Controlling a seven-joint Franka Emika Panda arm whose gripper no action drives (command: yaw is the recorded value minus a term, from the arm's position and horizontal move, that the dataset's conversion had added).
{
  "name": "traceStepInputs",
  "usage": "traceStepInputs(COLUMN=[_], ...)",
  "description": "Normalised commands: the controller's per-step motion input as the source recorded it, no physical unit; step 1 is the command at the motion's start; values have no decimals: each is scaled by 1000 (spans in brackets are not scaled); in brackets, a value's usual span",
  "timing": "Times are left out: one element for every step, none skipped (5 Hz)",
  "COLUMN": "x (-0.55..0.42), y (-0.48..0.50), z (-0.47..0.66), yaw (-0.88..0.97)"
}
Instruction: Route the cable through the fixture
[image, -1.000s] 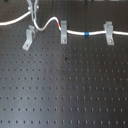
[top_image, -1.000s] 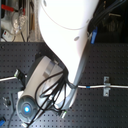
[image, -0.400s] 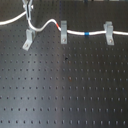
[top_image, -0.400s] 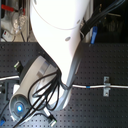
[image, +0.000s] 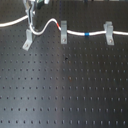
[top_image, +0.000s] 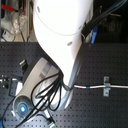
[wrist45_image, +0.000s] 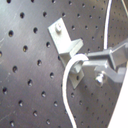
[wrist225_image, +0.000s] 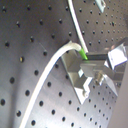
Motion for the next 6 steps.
traceStepInputs(x=[-18,17,87,18,14,30], y=[169,268,224,88,122,47], z=[7,6,53,366,363,-1], yaw=[331,380,337,211,180,0])
